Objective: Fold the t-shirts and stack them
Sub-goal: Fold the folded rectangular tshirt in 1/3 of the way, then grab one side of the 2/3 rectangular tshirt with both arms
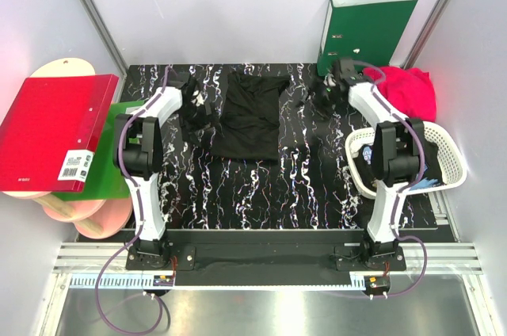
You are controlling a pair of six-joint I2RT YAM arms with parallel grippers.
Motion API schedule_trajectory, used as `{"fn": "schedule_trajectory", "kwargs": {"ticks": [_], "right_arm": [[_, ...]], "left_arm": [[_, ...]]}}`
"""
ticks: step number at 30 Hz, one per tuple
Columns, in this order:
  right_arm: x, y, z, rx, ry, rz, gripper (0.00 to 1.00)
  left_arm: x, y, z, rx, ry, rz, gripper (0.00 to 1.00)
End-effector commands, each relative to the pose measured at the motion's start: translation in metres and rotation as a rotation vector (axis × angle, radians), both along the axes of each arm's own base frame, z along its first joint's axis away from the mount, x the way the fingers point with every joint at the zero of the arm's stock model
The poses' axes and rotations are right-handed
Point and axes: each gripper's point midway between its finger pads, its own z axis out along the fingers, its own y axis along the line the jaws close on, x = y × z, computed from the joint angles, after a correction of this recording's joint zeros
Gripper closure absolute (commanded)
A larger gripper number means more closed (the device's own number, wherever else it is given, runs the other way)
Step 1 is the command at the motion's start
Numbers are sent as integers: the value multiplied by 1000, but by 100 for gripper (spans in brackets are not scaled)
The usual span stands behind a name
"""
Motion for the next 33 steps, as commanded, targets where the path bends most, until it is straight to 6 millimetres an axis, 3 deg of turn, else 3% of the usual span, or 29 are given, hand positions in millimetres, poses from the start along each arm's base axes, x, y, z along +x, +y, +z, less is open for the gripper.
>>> {"fn": "schedule_trajectory", "kwargs": {"ticks": [1,2,5,15,21,30,33], "right_arm": [[-30,28,-10,269,147,17,22],[-38,29,-22,281,195,8,23],[-51,34,-33,330,263,15,26],[-78,43,-62,362,435,11,30],[-99,47,-78,341,543,27,27],[-100,77,-98,325,577,92,25],[-104,92,-104,341,617,120,14]], "left_arm": [[8,-9,8,-59,-37,17,1],[5,-9,2,-60,-19,17,1],[0,-10,-6,-65,3,19,1],[-10,-11,-22,-65,57,31,1],[-13,-28,-29,-93,79,5,1],[-23,-42,-39,-93,109,-28,1],[-26,-40,-40,-84,113,-28,1]]}}
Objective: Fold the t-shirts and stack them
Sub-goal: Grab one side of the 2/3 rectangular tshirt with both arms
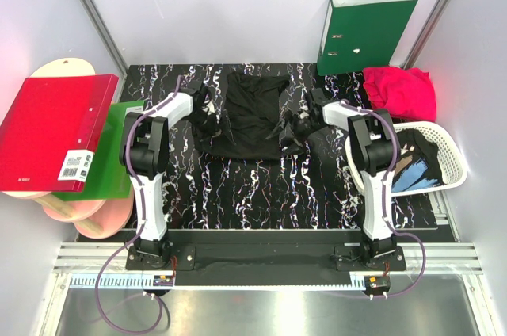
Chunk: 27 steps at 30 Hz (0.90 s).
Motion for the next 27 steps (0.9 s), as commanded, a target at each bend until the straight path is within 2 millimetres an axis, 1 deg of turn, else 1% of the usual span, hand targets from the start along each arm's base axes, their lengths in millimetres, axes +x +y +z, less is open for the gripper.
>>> {"fn": "schedule_trajectory", "kwargs": {"ticks": [1,2,4,5,6,7,8,9,10,11,13,15,16,18,23,24,25,27], "right_arm": [[-15,27,-12,49,111,52,13],[-17,29,-18,56,132,57,14],[-18,35,-17,61,141,74,27],[-20,35,-22,56,155,78,38],[-21,35,-23,50,166,82,99],[-25,34,-21,37,191,103,100],[-29,32,-27,31,214,119,100],[-31,30,-27,24,222,135,100],[-36,27,-25,9,234,163,100],[-39,25,-25,4,236,174,100],[-46,21,-18,1,238,195,100],[-54,16,-14,-16,238,214,100],[-59,13,-9,-20,234,219,100],[-66,8,-6,-33,228,235,100],[-84,-2,10,-57,209,267,100],[-88,-4,11,-58,214,272,100],[-88,-4,17,-56,199,274,100],[-90,-6,21,-67,192,279,100]], "left_arm": [[-3,0,-20,12,19,-8,1],[-4,1,-21,13,19,-10,2],[-4,1,-21,14,20,-11,4],[-5,1,-22,14,21,-12,6],[-5,0,-21,6,20,-15,17],[-5,-1,-22,3,25,-17,28],[-5,-2,-22,-3,25,-20,44],[-5,-2,-22,-6,28,-19,80],[-5,-3,-21,-10,28,-21,92],[-6,-3,-22,-13,31,-22,100],[-9,-5,-20,-25,37,-27,100],[-13,-4,-17,-30,43,-31,100],[-16,-4,-14,-30,41,-33,100],[-24,-3,-8,-31,43,-31,100],[-52,1,15,-40,55,-31,100],[-56,0,24,-44,42,-35,100],[-62,-1,25,-47,54,-34,100],[-69,-5,38,-69,46,-41,100]]}}
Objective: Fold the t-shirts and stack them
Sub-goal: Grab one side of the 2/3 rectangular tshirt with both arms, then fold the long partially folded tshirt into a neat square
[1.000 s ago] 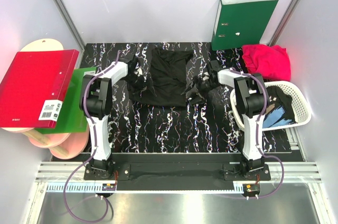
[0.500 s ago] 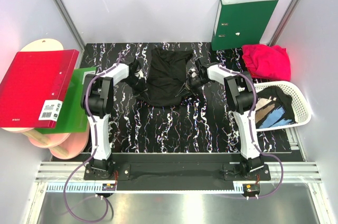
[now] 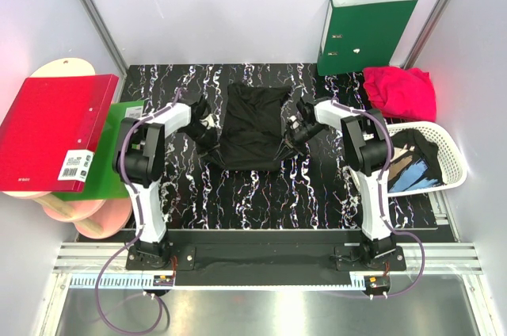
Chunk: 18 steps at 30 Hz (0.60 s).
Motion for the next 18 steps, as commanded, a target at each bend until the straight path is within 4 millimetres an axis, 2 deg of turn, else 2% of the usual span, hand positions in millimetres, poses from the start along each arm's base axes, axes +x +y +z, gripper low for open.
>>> {"fn": "schedule_trajectory", "kwargs": {"ticks": [1,2,5,8,9,11,12,14,16,17,18], "right_arm": [[-29,-13,18,-84,81,20,100],[-27,-13,21,-89,62,25,100],[-15,-12,34,-90,1,23,100],[6,-10,49,-85,-73,11,100],[18,-9,57,-80,-116,3,100],[31,-10,64,-83,-165,-3,100],[44,-10,72,-78,-203,-15,100],[63,-11,83,-75,-274,-27,100],[79,-15,81,-77,-292,-47,100],[91,-16,89,-67,-337,-53,100],[97,-17,82,-76,-331,-59,100]], "left_arm": [[-10,-5,45,-41,-68,-11,100],[-11,-7,49,-46,-74,-14,100],[4,-12,72,-66,-135,-4,100],[27,-20,94,-93,-199,10,100],[39,-23,104,-101,-231,15,100],[51,-25,106,-102,-242,30,100],[60,-27,113,-105,-268,35,100],[70,-29,112,-104,-266,63,100],[85,-35,123,-121,-299,86,100],[96,-37,127,-123,-319,96,100],[102,-39,127,-125,-322,107,100]]}}
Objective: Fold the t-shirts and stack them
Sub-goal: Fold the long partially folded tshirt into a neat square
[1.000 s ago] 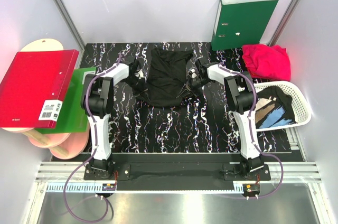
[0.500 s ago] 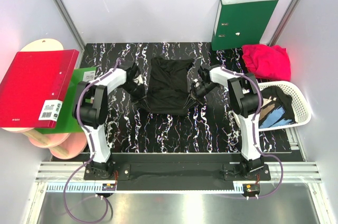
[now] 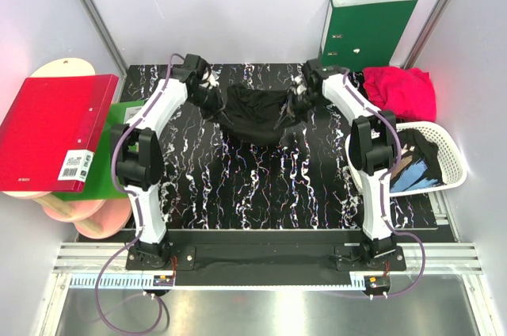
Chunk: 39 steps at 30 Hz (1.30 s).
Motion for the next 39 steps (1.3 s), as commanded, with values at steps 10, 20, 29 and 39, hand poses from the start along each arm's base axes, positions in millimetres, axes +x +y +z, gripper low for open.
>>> {"fn": "schedule_trajectory", "kwargs": {"ticks": [10,20,29,39], "right_arm": [[111,-19,-8,-61,-245,-93,100],[154,-11,-10,5,-328,-151,100],[184,-12,-1,24,-450,-194,100],[230,-7,17,77,-625,-276,100]], "left_arm": [[90,-28,6,-113,-23,133,100],[137,-26,9,-219,-38,229,100],[162,-32,3,-339,-46,257,100],[209,-35,8,-599,-87,337,88]]}}
